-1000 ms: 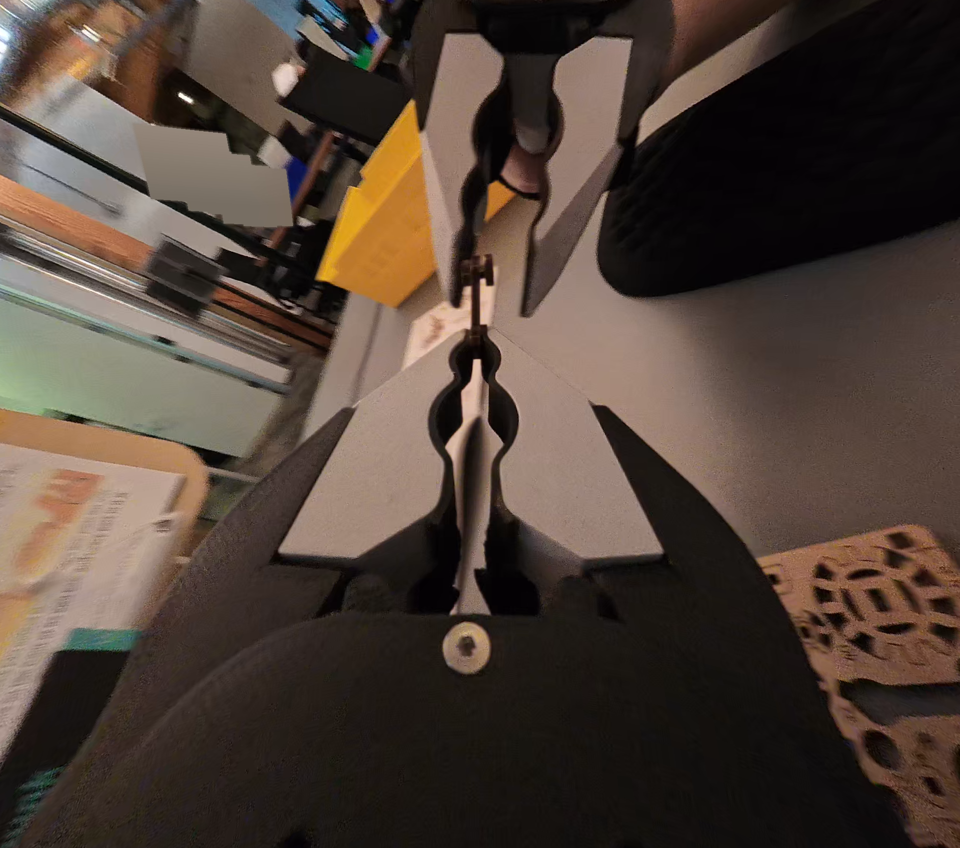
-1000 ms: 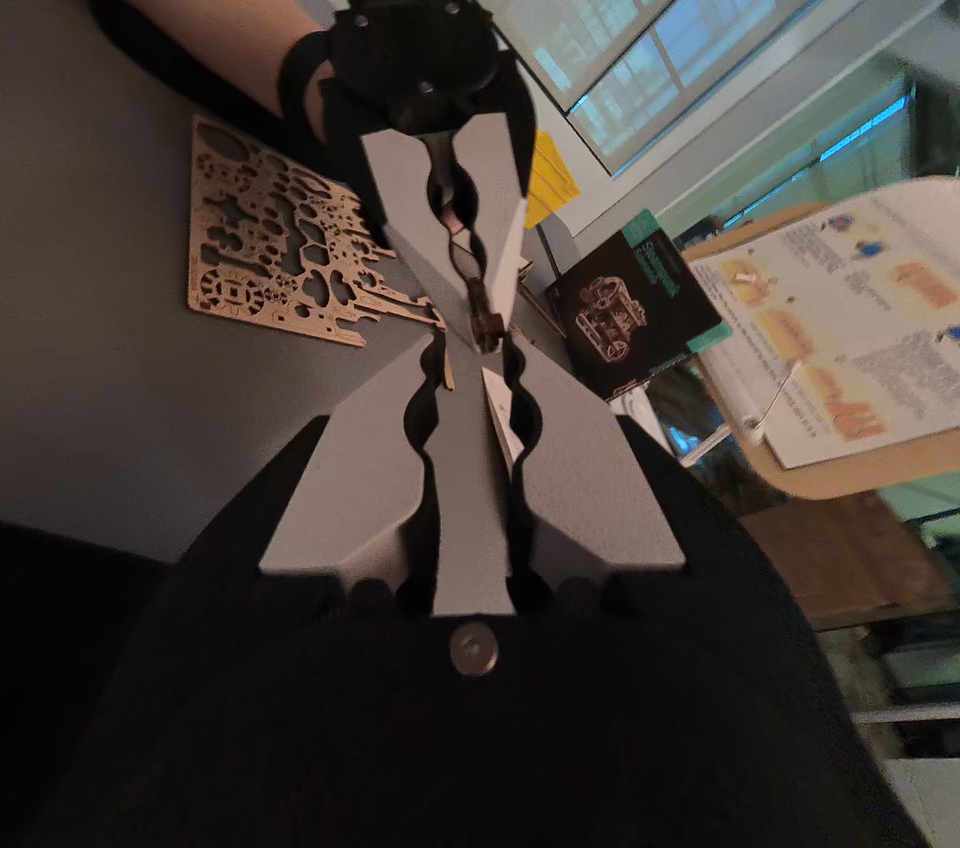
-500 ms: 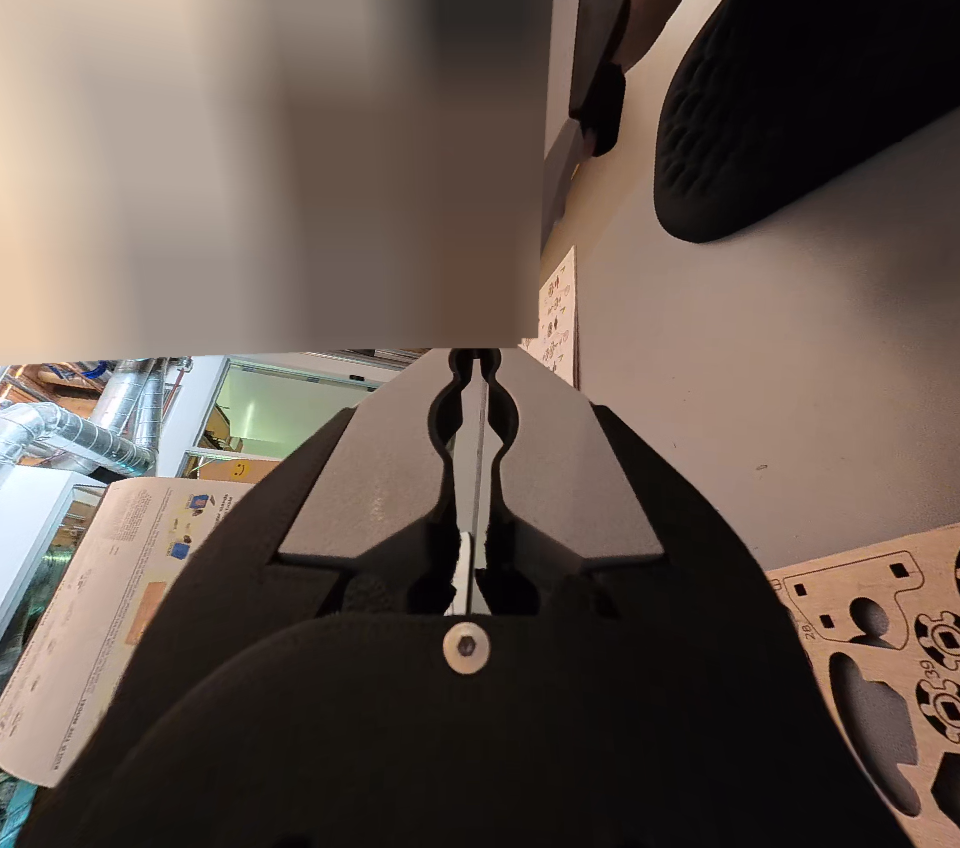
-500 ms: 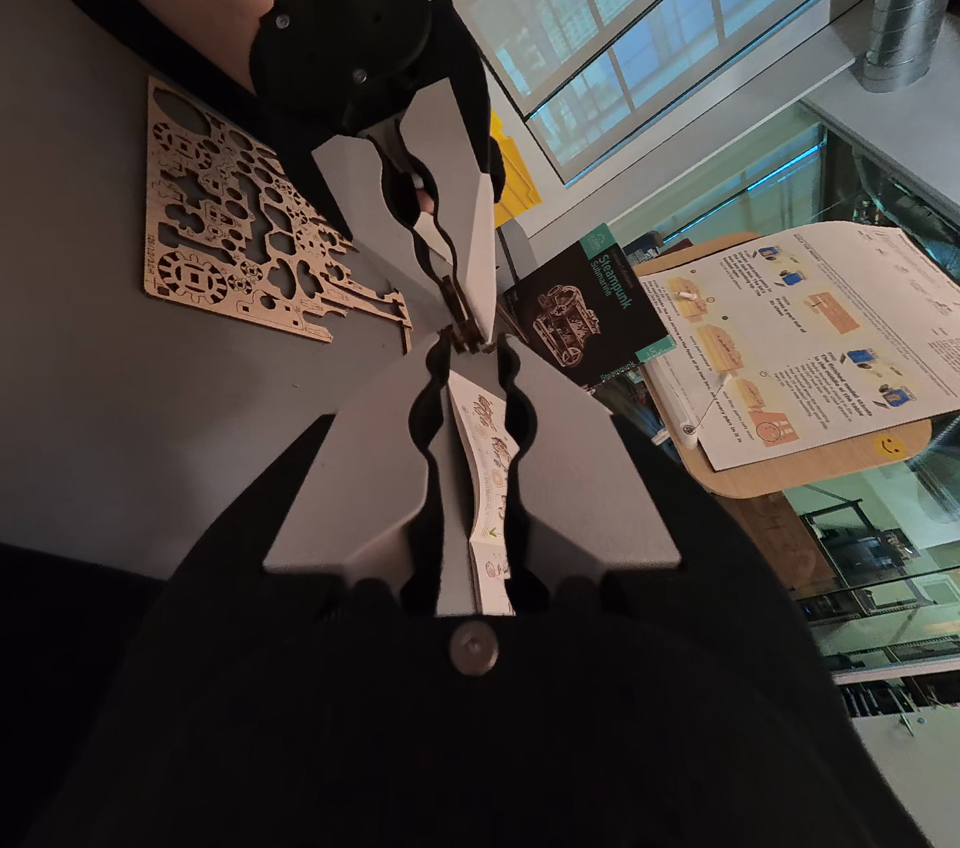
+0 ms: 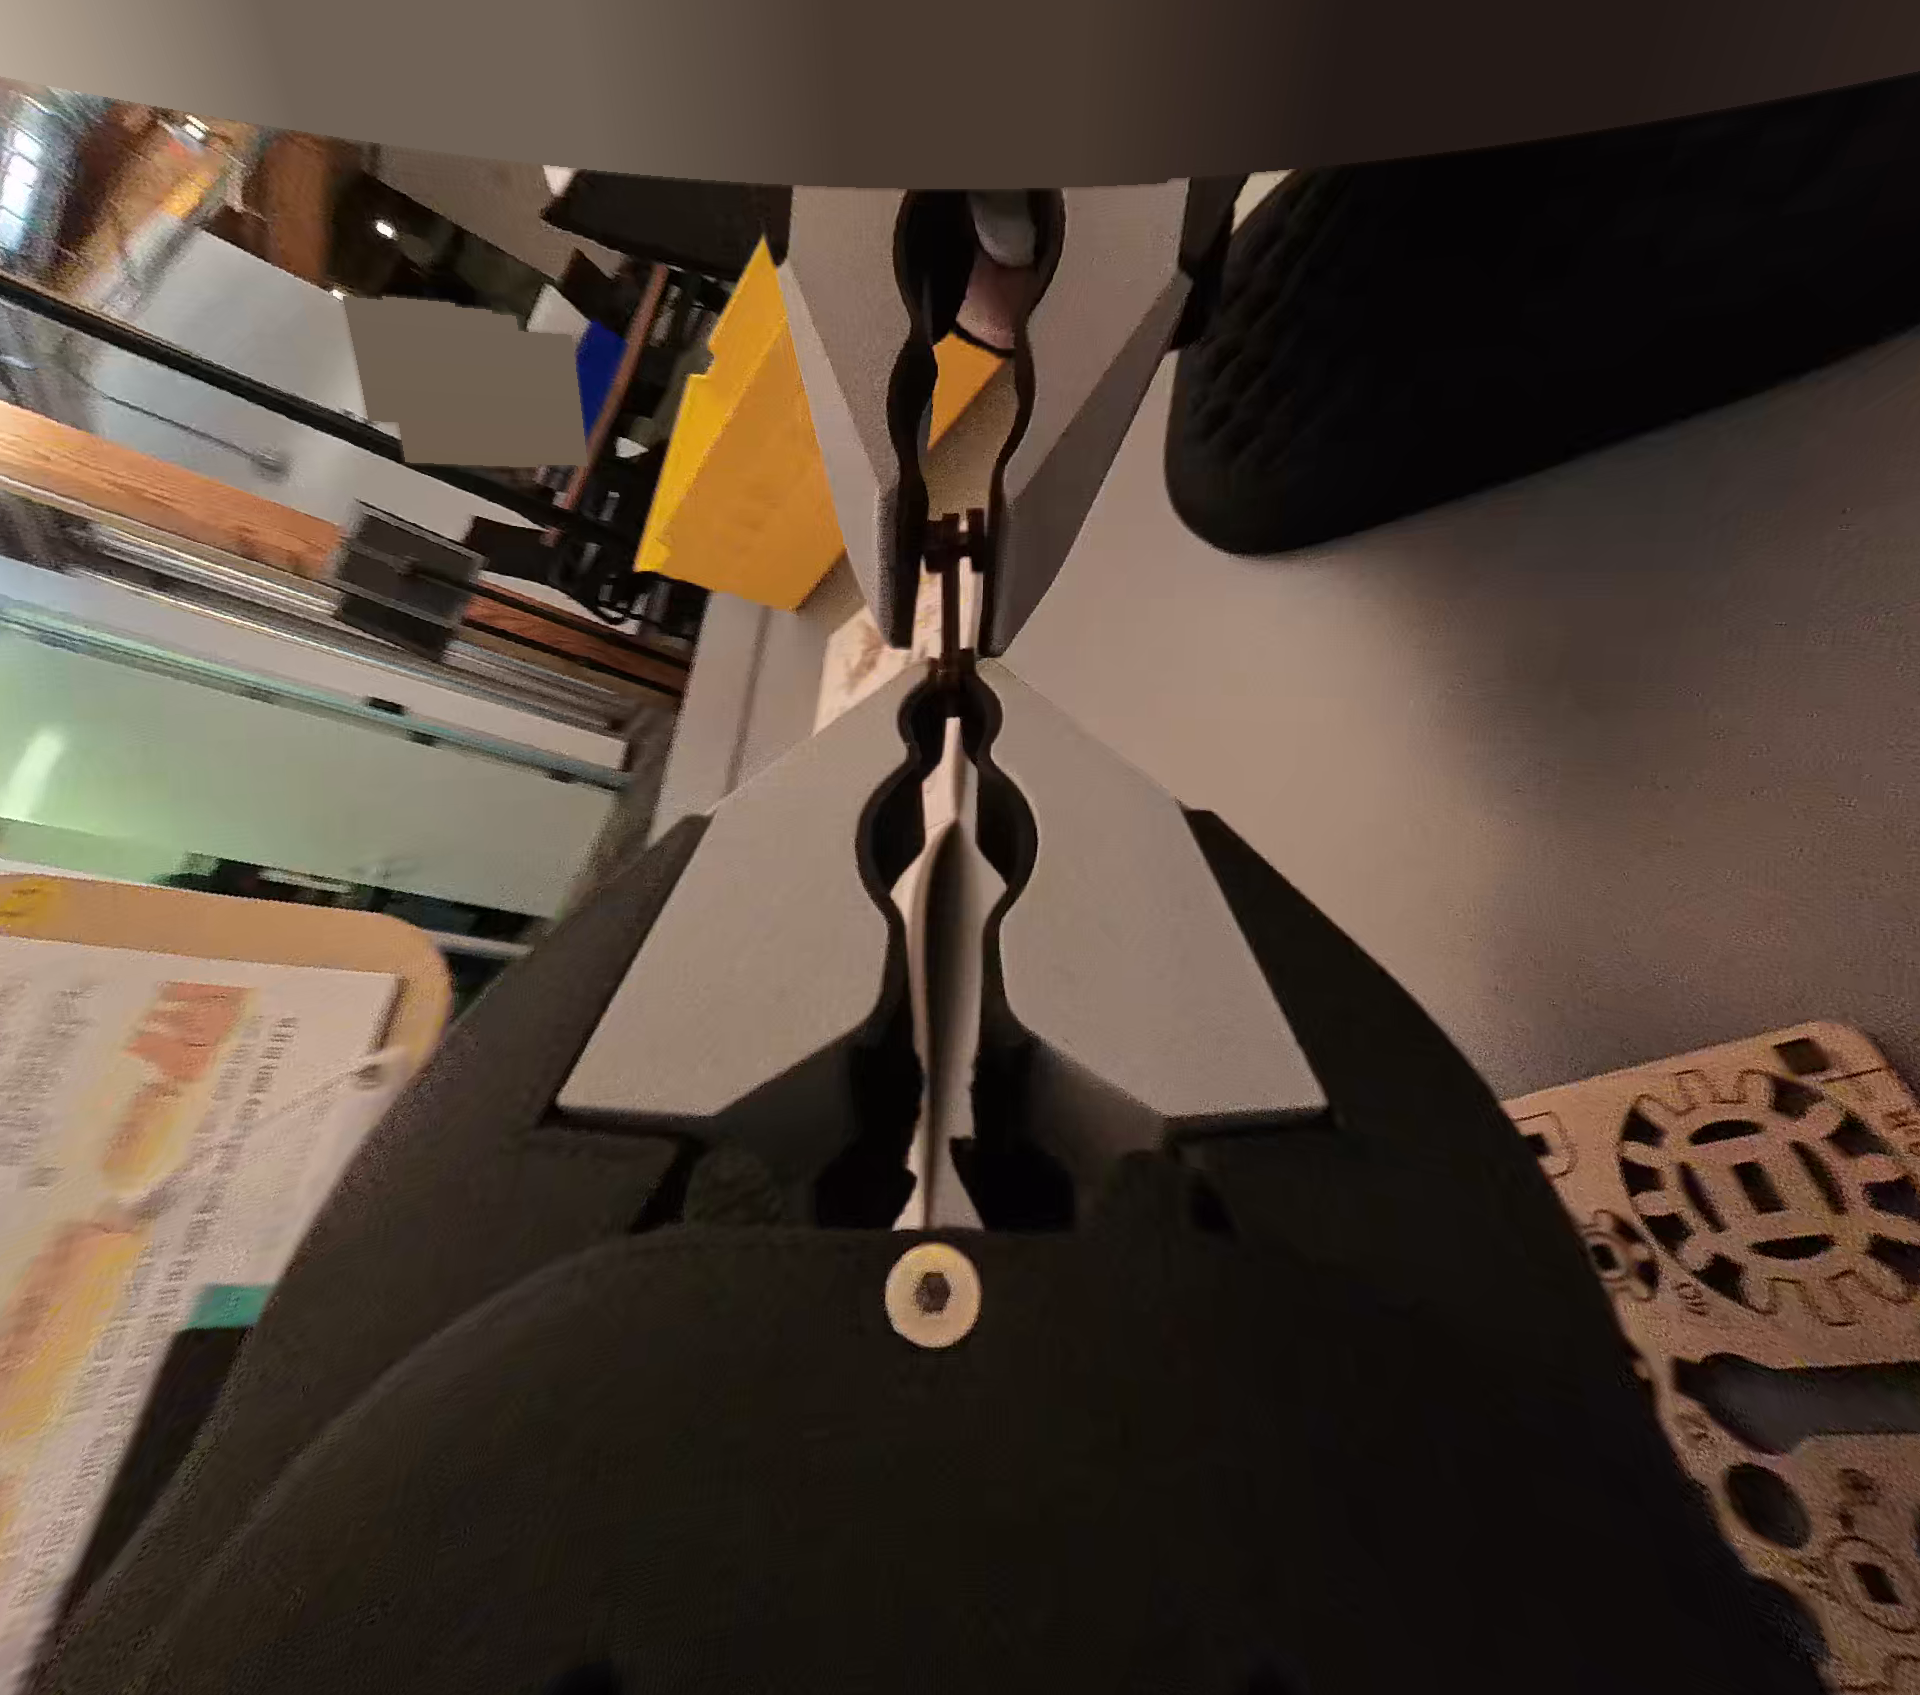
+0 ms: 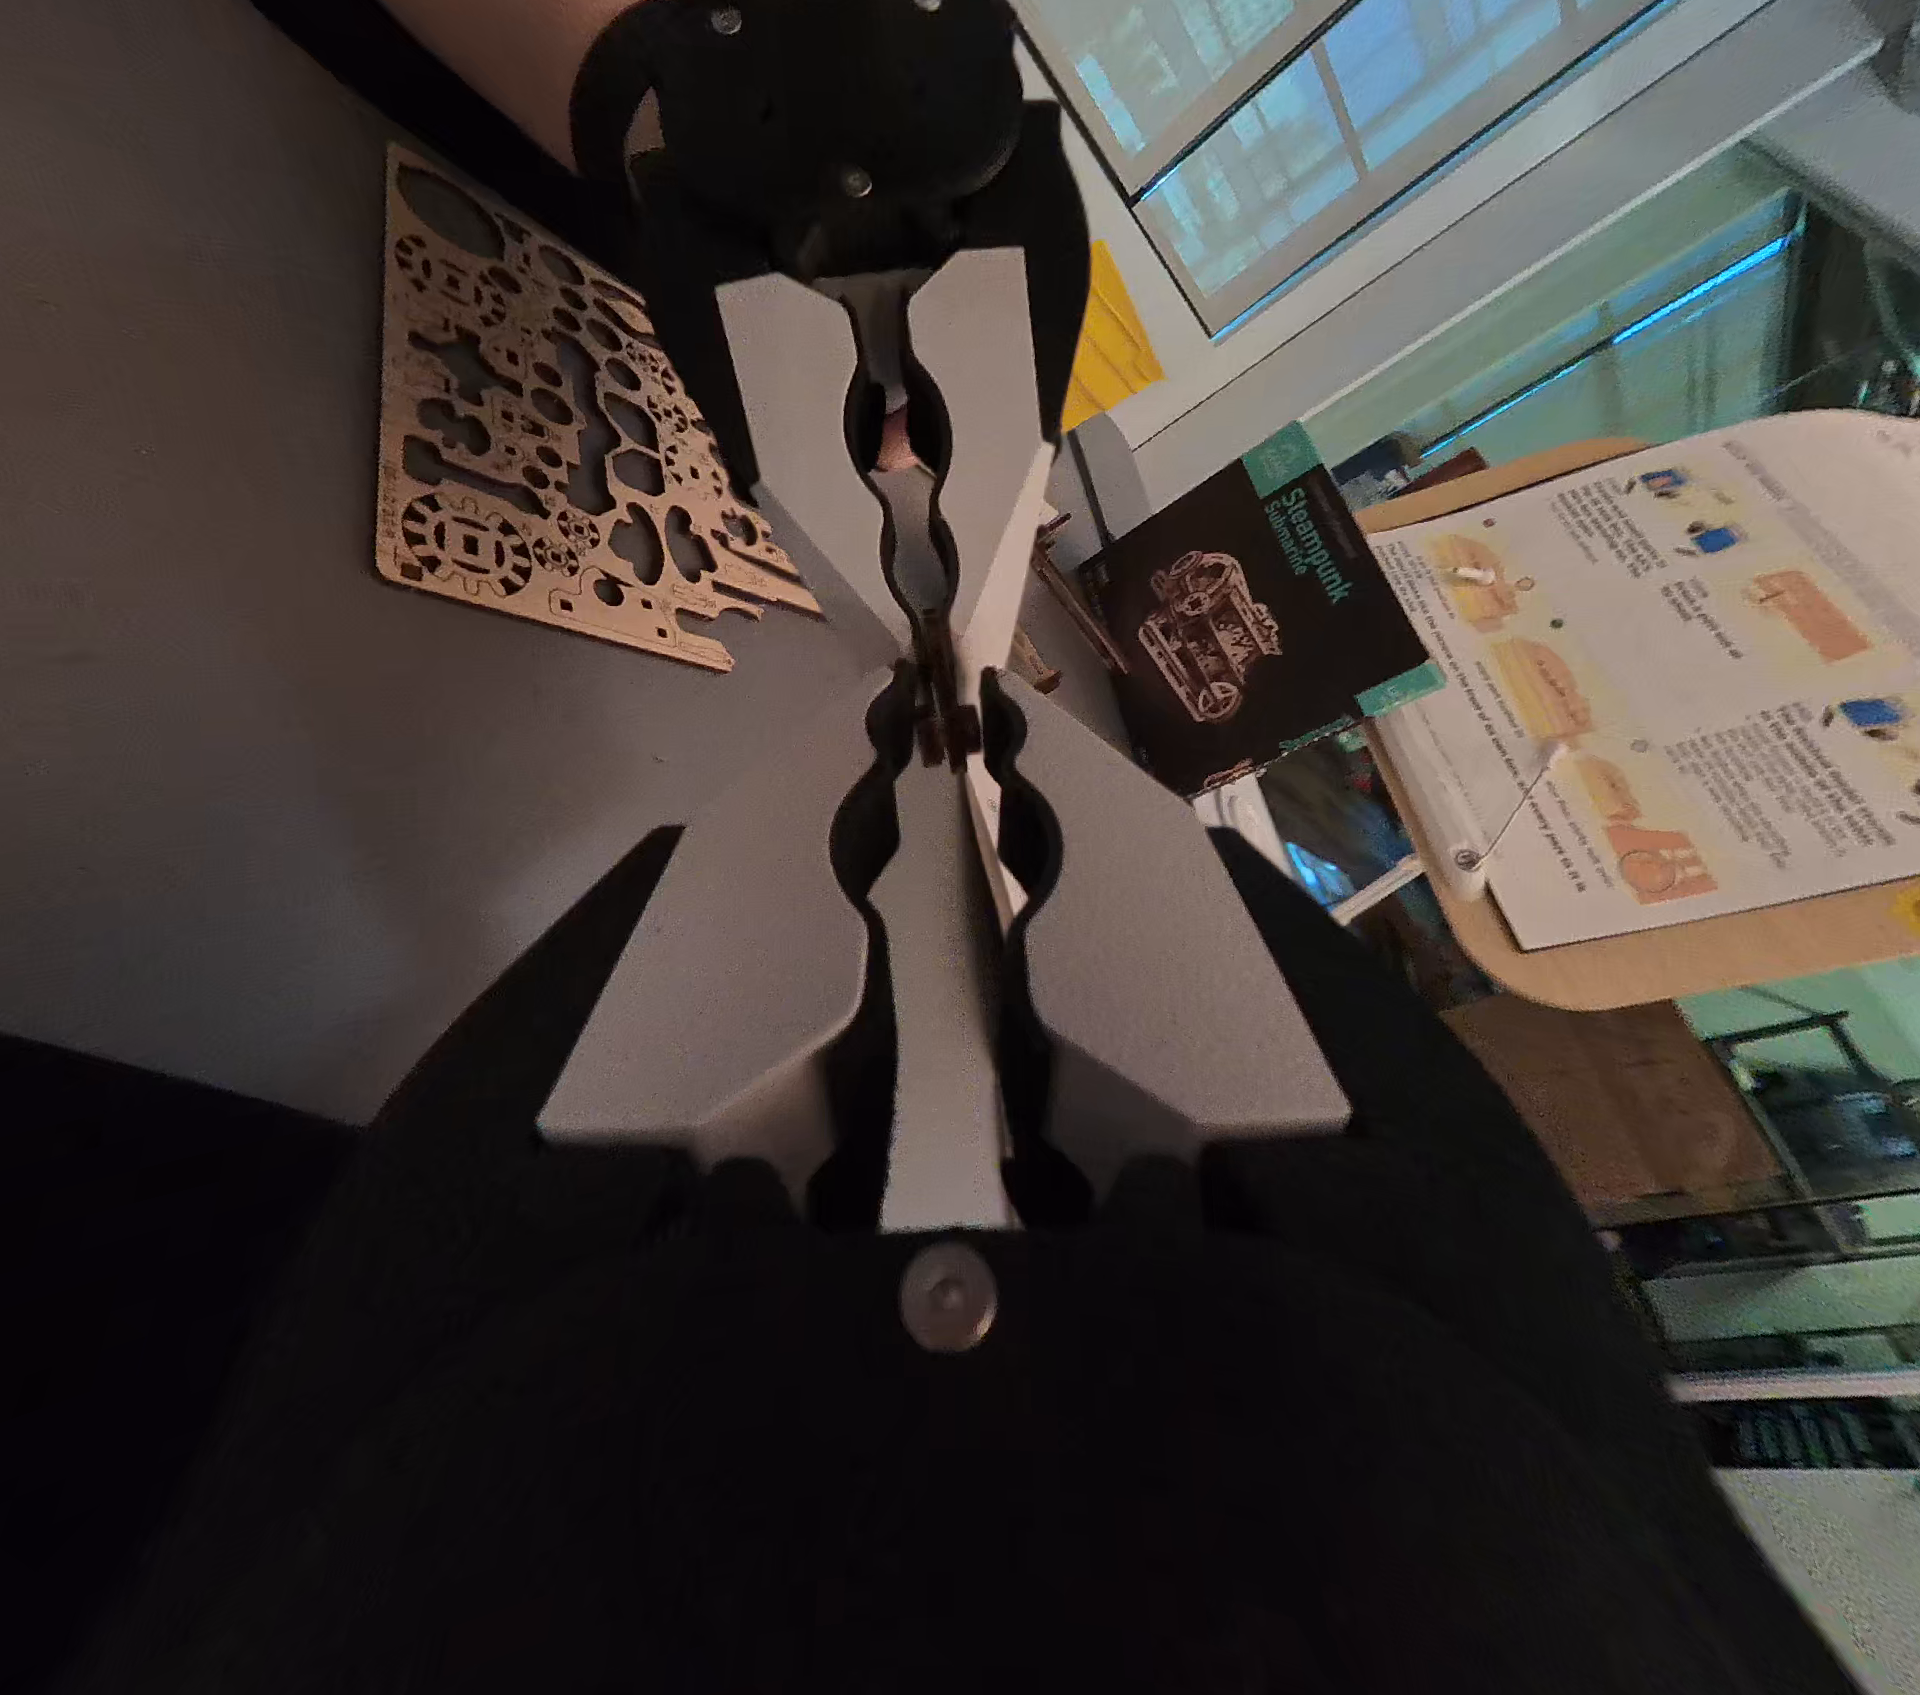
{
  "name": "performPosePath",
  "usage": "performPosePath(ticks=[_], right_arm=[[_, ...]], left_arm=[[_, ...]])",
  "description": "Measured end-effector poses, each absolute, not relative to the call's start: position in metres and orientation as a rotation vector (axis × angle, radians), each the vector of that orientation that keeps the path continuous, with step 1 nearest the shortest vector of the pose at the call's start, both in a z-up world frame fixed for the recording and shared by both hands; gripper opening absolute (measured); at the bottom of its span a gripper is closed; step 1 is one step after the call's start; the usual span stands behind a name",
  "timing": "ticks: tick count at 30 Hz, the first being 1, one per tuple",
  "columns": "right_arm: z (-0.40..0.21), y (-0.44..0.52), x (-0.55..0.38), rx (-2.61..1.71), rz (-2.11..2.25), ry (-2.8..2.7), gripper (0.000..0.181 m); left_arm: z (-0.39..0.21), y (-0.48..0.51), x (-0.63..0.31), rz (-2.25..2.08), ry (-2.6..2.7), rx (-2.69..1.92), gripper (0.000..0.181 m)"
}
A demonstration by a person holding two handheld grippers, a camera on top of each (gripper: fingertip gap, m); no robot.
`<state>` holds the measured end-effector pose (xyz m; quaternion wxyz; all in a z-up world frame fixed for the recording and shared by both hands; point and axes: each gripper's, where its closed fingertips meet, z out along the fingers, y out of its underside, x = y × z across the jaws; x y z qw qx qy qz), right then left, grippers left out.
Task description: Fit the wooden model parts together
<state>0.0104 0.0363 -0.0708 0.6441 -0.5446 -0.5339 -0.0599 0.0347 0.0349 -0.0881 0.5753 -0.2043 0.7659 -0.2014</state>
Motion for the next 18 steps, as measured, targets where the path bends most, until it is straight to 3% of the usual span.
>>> performPosePath(ticks=[9,14,16,18], right_arm=[[-0.077,0.04,0.014,-1.47,0.194,-1.103,0.008],[-0.08,0.048,0.017,-1.585,0.407,-0.96,0.01],[-0.075,0.056,0.025,-1.558,0.355,-0.908,0.024],[-0.073,0.057,0.032,-1.548,0.288,-0.911,0.026]], left_arm=[[-0.095,0.033,0.034,-0.804,1.863,-0.742,0.0],[-0.097,0.041,0.036,-0.783,1.858,-0.802,0.0],[-0.095,0.042,0.037,-0.834,1.846,-0.838,0.0],[-0.091,0.044,0.037,-0.869,1.826,-0.871,0.0]])
